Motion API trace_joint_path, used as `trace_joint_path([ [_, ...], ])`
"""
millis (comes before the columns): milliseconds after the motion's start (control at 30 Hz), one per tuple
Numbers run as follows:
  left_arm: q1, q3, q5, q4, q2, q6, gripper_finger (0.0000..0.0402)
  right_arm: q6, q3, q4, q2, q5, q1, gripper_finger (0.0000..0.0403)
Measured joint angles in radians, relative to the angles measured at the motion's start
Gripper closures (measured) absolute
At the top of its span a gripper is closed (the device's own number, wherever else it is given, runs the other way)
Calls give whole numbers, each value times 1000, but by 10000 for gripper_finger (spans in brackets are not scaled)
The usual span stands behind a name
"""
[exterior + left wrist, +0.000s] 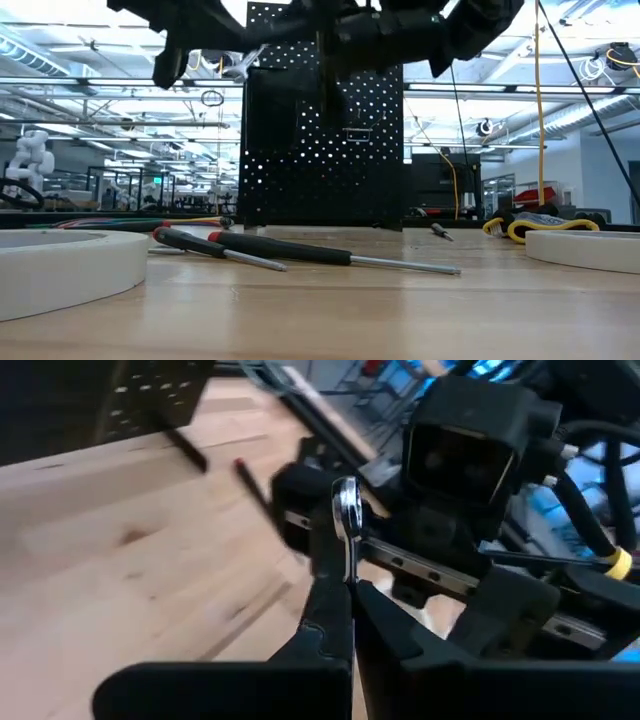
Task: Hang tools onto peg board
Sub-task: Put the wrench into the peg board
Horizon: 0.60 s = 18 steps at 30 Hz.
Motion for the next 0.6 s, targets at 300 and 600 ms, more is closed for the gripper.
trace_joint_path([
  [300, -1, 0, 34, 73, -1, 52, 401, -60, 3, 148, 2, -40, 6, 198],
  [600, 0, 0, 106, 142, 0, 82, 402, -97, 5, 151, 1, -41, 8, 261],
])
